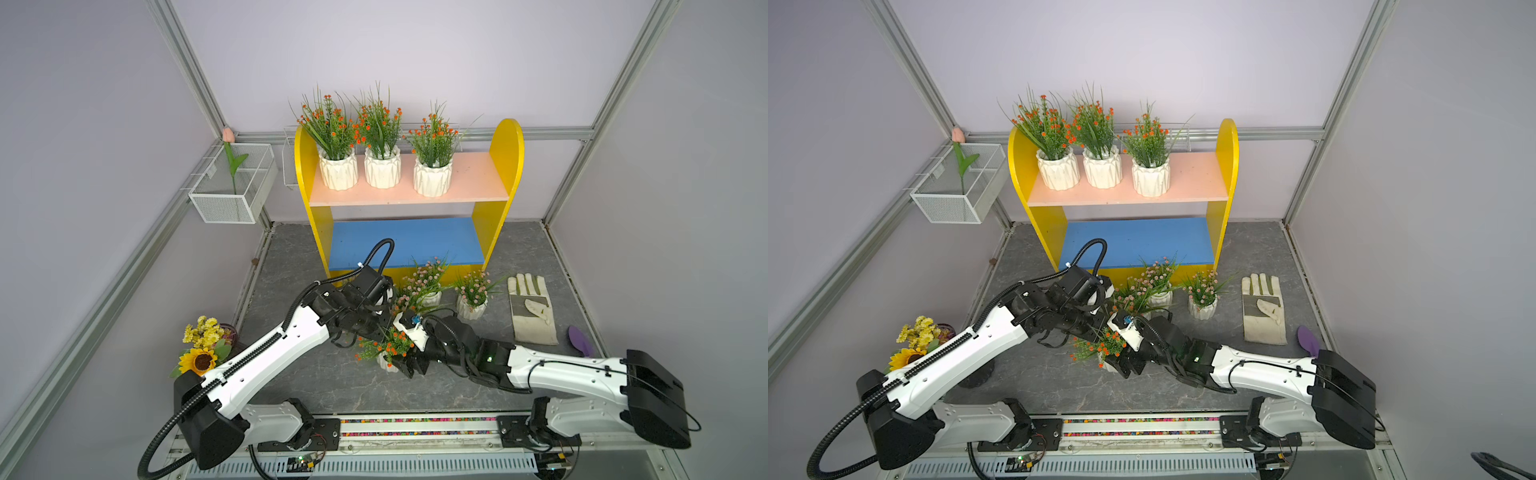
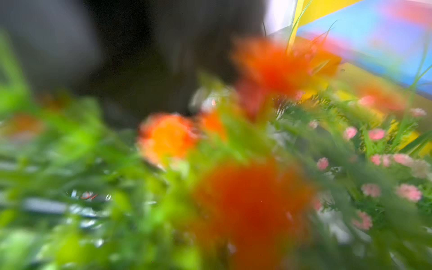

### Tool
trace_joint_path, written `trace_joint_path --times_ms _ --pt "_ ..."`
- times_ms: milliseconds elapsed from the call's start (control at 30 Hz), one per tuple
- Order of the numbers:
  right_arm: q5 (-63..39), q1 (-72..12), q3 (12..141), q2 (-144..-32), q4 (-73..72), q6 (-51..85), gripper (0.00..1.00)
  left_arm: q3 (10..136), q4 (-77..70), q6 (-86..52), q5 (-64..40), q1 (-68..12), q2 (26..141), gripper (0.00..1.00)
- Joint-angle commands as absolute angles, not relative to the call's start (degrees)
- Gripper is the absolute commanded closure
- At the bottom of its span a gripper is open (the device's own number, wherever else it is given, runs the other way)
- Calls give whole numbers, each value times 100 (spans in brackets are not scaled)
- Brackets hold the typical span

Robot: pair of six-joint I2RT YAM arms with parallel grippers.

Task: Place the baby's breath potted plants on the rack by color
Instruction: Pick up the baby's breath potted plant from the center of the board.

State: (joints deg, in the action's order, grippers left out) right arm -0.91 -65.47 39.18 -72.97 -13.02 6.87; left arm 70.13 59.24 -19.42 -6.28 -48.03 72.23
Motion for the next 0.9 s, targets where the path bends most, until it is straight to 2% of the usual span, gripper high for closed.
trace_joint_path --times_ms 0,200,433,867 --pt "-168 -6565 3805 -7080 -1369 649 47 7008 5447 -2070 -572 -4823 7036 77" --pt "-144 -6507 3709 -7068 -1394 701 48 7031 5577 -2073 -349 -4797 7014 72" --pt "-12 -6455 3703 -6863 -1116 756 49 7011 5825 -2140 328 -4583 6748 71" --pt "1018 -6141 4923 -5621 1363 573 47 6542 5422 -2213 852 -4272 6128 70"
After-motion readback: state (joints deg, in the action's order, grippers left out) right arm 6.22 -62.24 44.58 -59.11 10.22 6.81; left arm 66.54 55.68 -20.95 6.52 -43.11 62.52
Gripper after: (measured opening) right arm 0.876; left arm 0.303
